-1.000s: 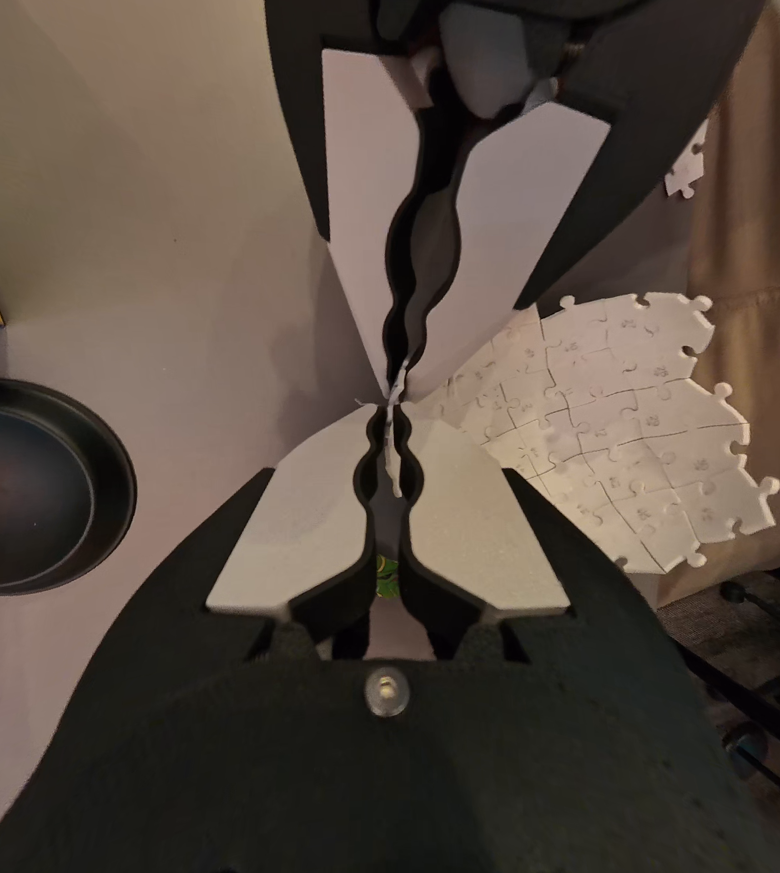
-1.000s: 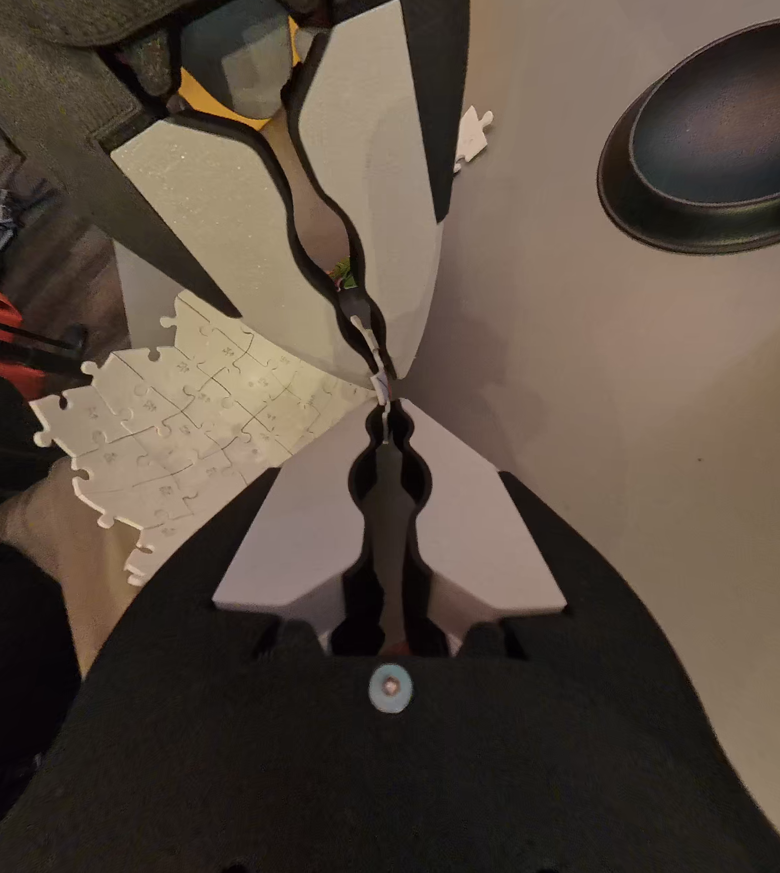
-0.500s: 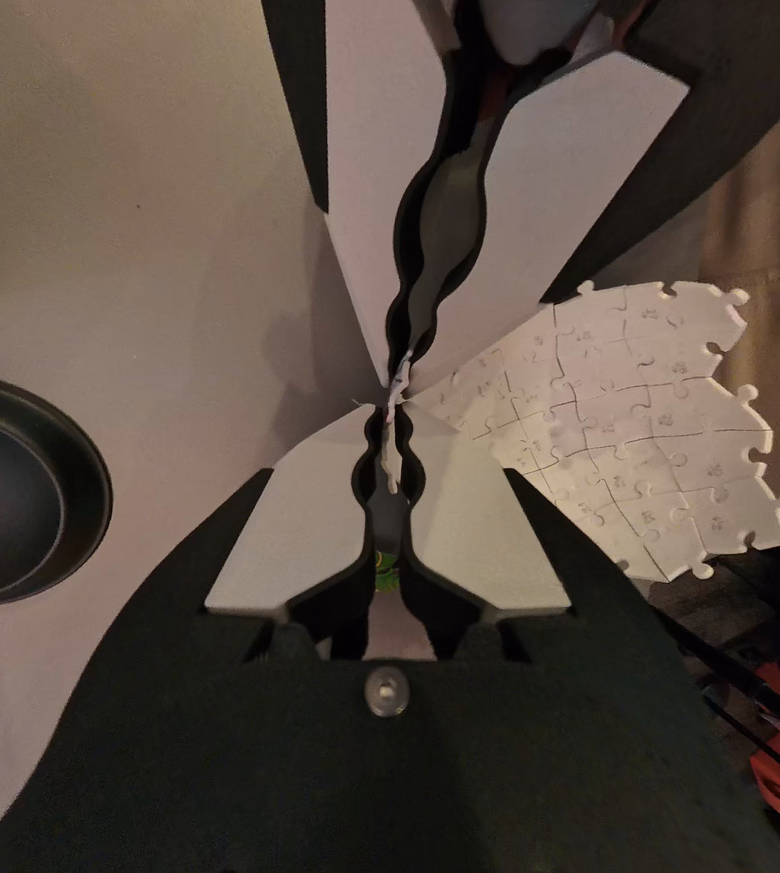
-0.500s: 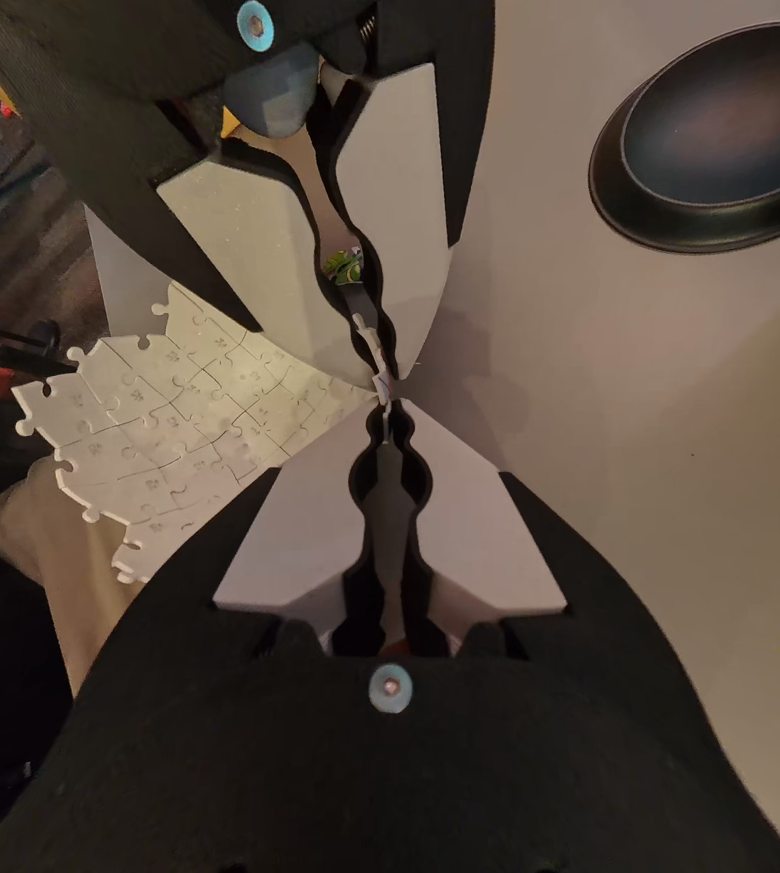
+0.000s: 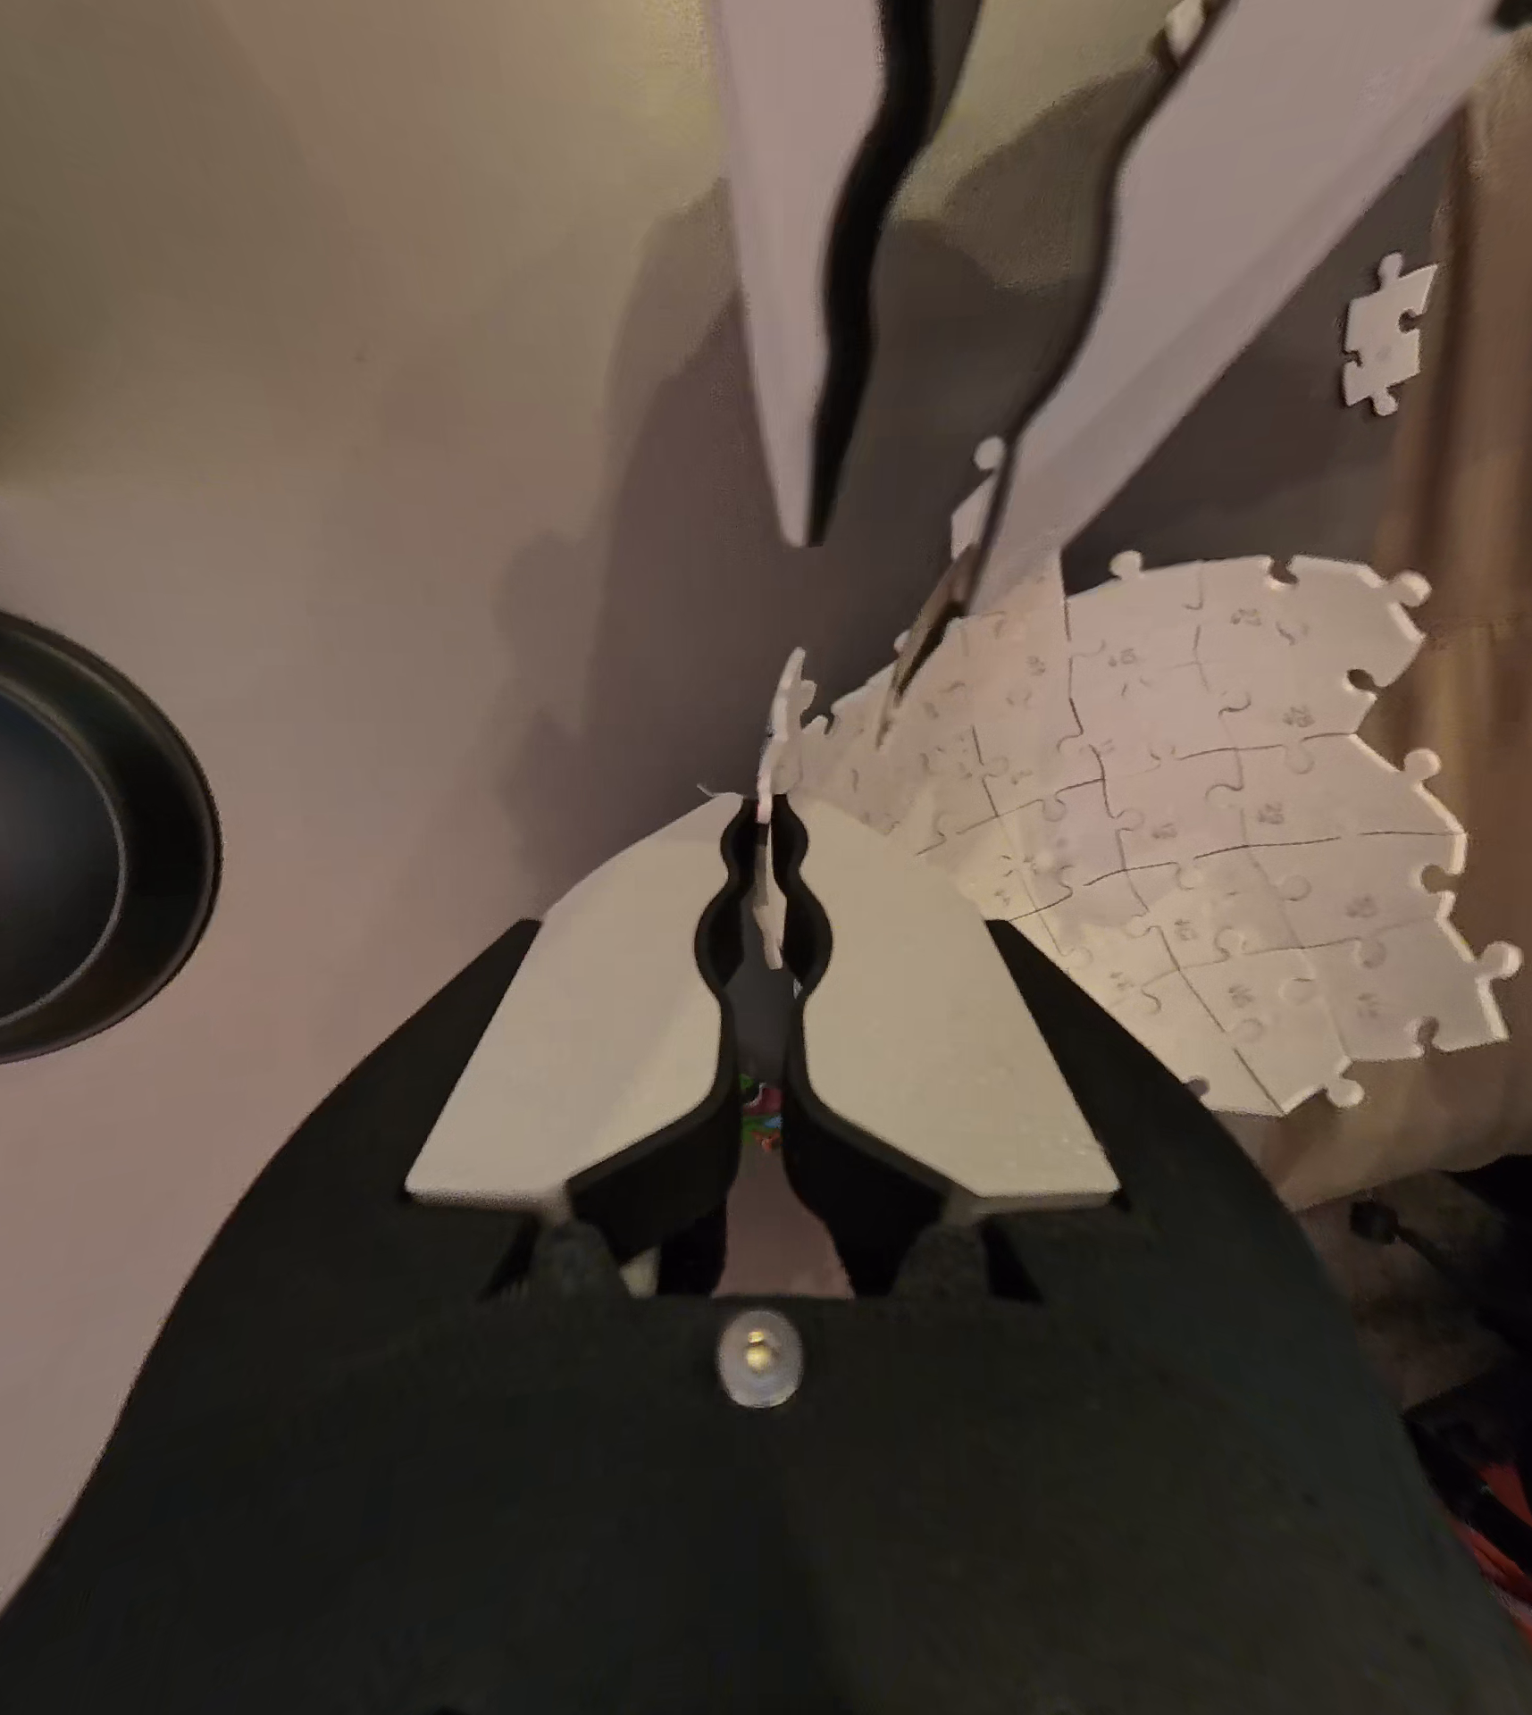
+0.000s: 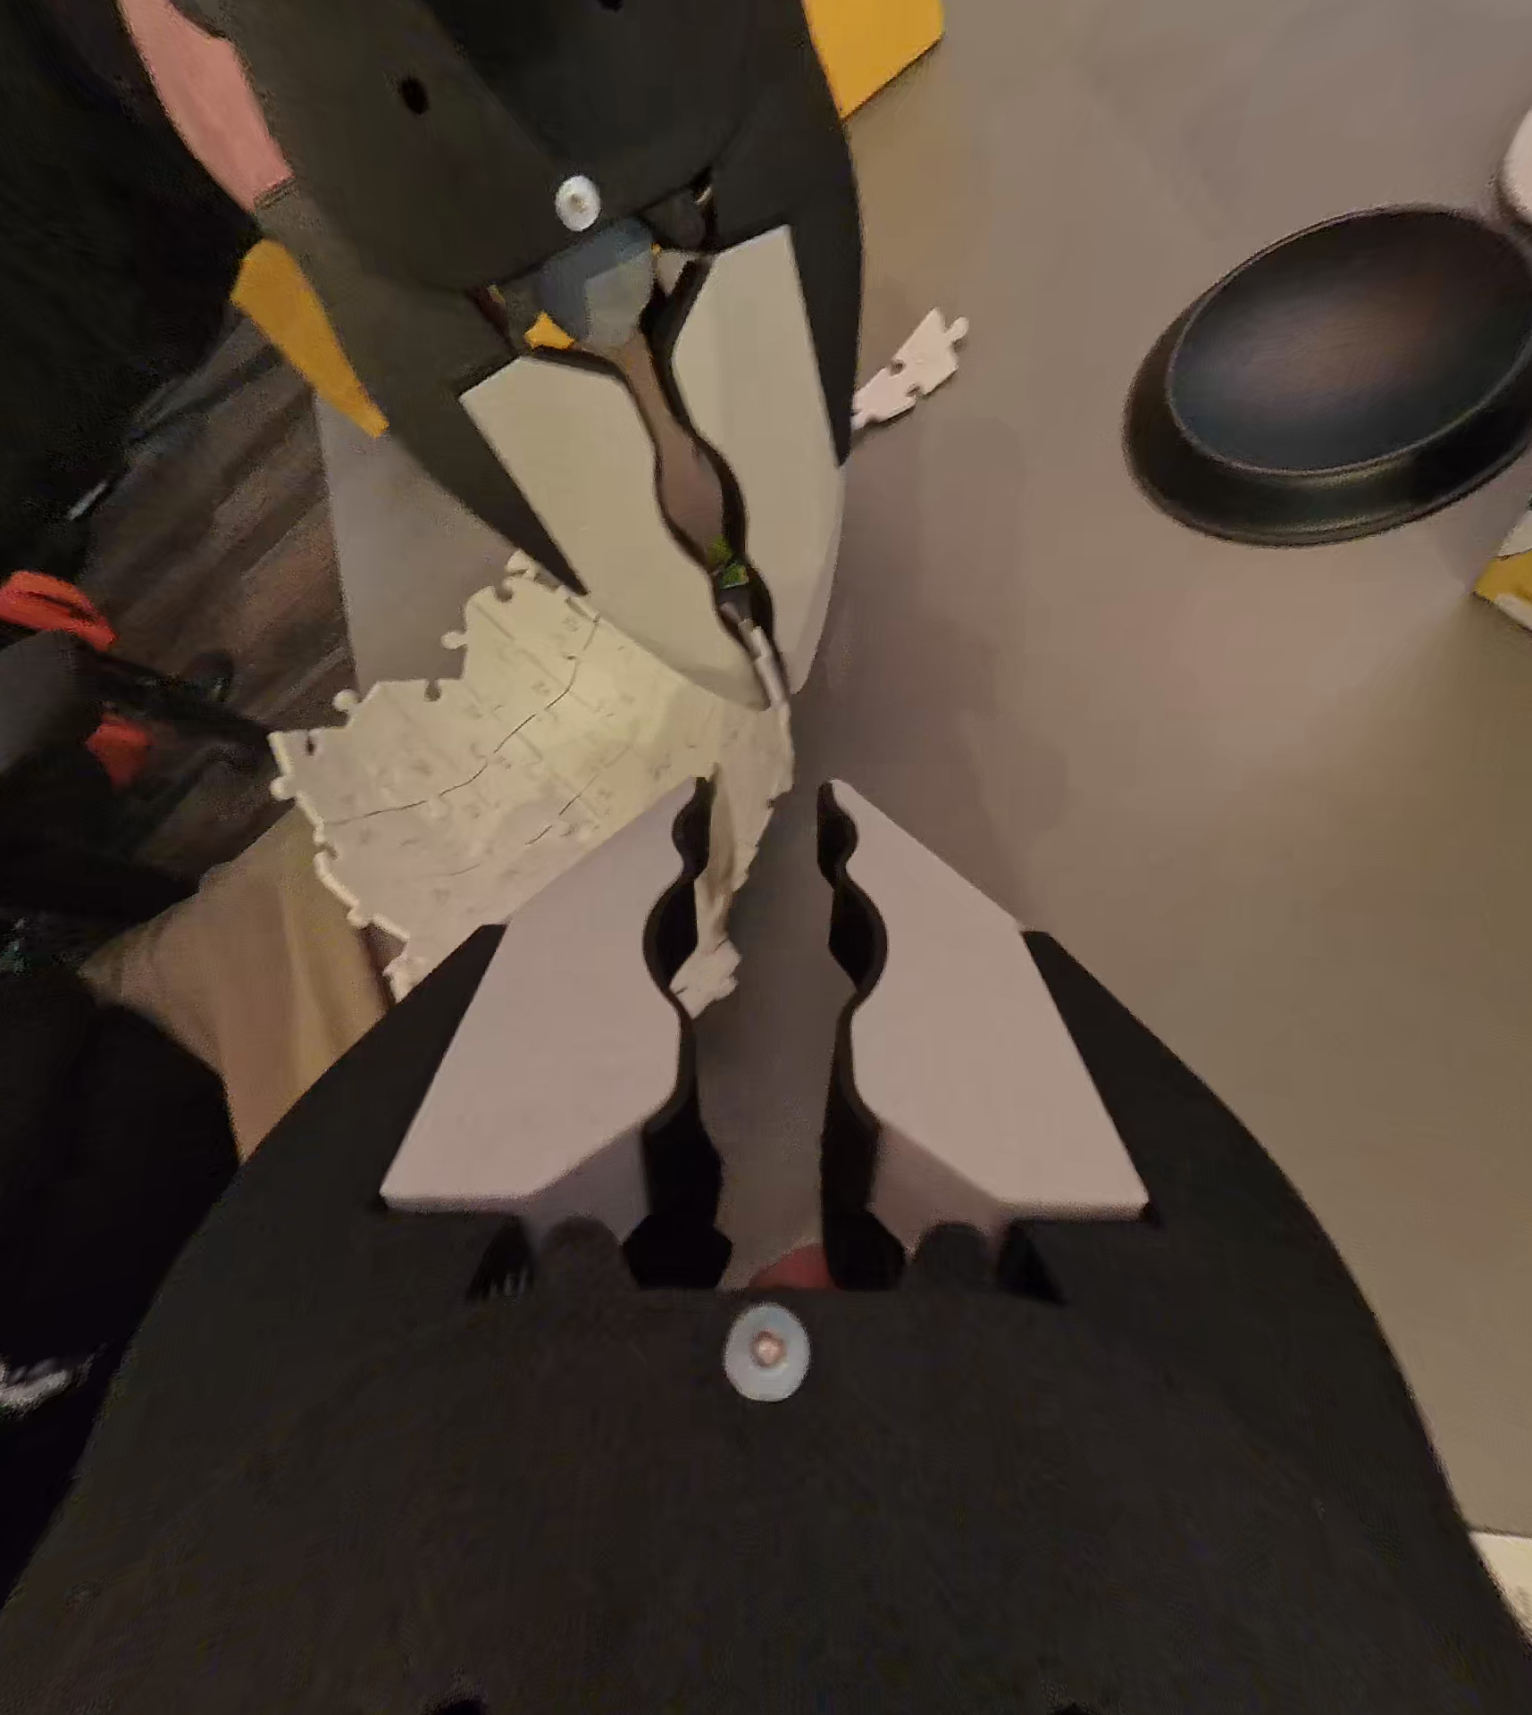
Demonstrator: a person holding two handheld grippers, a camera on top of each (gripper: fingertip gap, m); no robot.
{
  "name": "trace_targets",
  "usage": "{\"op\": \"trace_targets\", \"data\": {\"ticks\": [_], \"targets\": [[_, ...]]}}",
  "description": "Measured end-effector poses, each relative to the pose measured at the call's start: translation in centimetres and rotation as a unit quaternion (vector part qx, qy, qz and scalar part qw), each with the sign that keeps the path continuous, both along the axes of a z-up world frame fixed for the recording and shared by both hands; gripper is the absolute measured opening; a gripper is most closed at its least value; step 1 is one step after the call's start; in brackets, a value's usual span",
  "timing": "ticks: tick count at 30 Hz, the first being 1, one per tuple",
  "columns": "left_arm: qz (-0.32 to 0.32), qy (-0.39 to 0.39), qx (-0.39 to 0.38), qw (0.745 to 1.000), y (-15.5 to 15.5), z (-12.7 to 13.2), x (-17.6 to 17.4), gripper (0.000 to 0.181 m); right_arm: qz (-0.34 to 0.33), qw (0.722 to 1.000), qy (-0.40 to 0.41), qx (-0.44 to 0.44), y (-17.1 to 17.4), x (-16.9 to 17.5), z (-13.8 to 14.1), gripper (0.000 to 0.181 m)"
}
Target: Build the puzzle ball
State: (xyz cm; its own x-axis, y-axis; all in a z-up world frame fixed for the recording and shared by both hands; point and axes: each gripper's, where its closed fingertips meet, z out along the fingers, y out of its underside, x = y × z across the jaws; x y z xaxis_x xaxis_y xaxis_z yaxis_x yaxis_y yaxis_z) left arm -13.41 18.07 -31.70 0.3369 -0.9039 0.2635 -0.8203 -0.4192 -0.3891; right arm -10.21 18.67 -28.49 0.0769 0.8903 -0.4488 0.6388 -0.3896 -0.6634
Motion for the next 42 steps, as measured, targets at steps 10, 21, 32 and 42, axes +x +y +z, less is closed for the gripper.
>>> {"op": "trace_targets", "data": {"ticks": [10, 21, 32, 42], "targets": [[0.017, -0.002, 0.016, 1.000, -0.3, 0.5, -0.2, 0.002, 0.049, 0.997, -0.053, 0.027, -2.6, -0.1, -1.9, 0.011], [0.047, -0.012, 0.037, 0.998, -0.7, 0.8, -0.7, 0.002, -0.009, 0.999, -0.015, 0.045, 0.1, 0.5, -0.2, 0.020], [0.078, -0.010, 0.095, 0.992, -0.6, 1.6, -1.6, 0.002, -0.010, 1.000, 0.000, 0.026, -0.8, 2.1, 0.7, 0.024], [0.134, -0.004, 0.176, 0.975, -0.2, 3.2, -2.2, 0.003, 0.037, 0.986, 0.012, 0.164, -2.6, 0.6, 3.1, 0.023]]}}
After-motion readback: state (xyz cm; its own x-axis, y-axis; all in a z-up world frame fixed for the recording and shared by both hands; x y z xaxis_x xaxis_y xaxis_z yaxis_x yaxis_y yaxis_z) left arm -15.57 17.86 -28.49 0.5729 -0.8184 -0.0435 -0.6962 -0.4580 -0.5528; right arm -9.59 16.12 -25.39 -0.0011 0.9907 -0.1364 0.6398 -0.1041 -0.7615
